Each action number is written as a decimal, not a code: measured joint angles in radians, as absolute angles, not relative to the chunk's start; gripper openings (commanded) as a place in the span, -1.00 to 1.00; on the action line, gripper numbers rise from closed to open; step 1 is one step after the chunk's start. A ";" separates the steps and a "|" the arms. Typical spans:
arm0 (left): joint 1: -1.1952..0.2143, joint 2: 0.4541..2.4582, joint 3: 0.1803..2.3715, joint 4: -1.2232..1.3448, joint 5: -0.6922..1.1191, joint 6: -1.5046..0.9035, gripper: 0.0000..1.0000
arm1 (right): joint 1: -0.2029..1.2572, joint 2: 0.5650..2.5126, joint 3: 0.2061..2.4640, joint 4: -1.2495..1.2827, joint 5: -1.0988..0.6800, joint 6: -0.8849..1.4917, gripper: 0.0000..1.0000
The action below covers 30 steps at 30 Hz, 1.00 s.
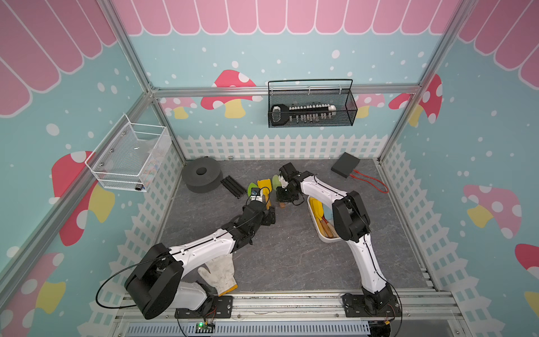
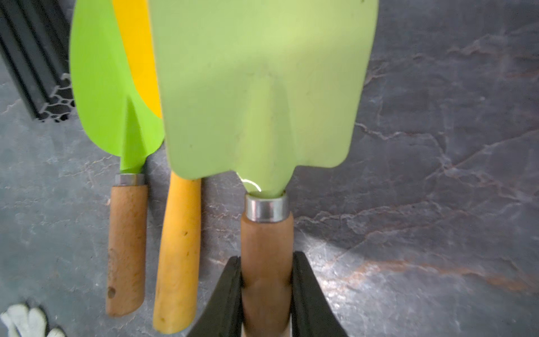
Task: Take the shovel out of the storage box
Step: Place the shovel at the center of the board.
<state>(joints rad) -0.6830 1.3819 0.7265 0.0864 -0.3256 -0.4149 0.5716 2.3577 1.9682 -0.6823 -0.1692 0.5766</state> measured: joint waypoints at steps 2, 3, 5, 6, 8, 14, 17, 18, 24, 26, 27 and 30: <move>-0.683 1.382 0.727 0.086 -0.326 -0.415 0.75 | 0.572 2.366 1.968 -0.685 -0.148 0.582 -0.59; -0.683 1.382 0.727 0.086 -0.326 -0.415 0.75 | 0.574 2.368 1.969 -0.686 -0.141 0.585 -0.57; -0.683 1.382 0.727 0.086 -0.326 -0.415 0.75 | 0.576 2.371 1.969 -0.687 -0.122 0.589 -0.54; -0.683 1.382 0.727 0.086 -0.326 -0.415 0.75 | 0.578 2.371 1.969 -0.687 -0.115 0.591 -0.53; -0.683 1.382 0.727 0.086 -0.326 -0.415 0.75 | 0.583 2.374 1.969 -0.687 -0.102 0.596 -0.51; -0.683 1.382 0.727 0.086 -0.312 -0.416 0.75 | 0.590 2.384 1.980 -0.687 -0.086 0.610 -0.37; -0.683 1.382 0.727 0.086 -0.310 -0.416 0.75 | 0.590 2.388 1.987 -0.687 -0.084 0.618 -0.32; -0.683 1.382 0.727 0.086 -0.309 -0.416 0.75 | 0.590 2.390 1.991 -0.688 -0.083 0.620 -0.32; -0.683 1.382 0.727 0.086 -0.310 -0.416 0.75 | 0.591 2.404 2.017 -0.689 -0.084 0.630 -0.29; -0.683 1.382 0.727 0.086 -0.310 -0.416 0.75 | 0.592 2.404 2.024 -0.690 -0.084 0.631 -0.27; -0.683 1.382 0.727 0.086 -0.310 -0.416 0.75 | 0.594 2.404 2.027 -0.691 -0.084 0.632 -0.26; -0.683 1.381 0.727 0.086 -0.310 -0.416 0.75 | 0.601 2.404 2.037 -0.691 -0.084 0.632 -0.22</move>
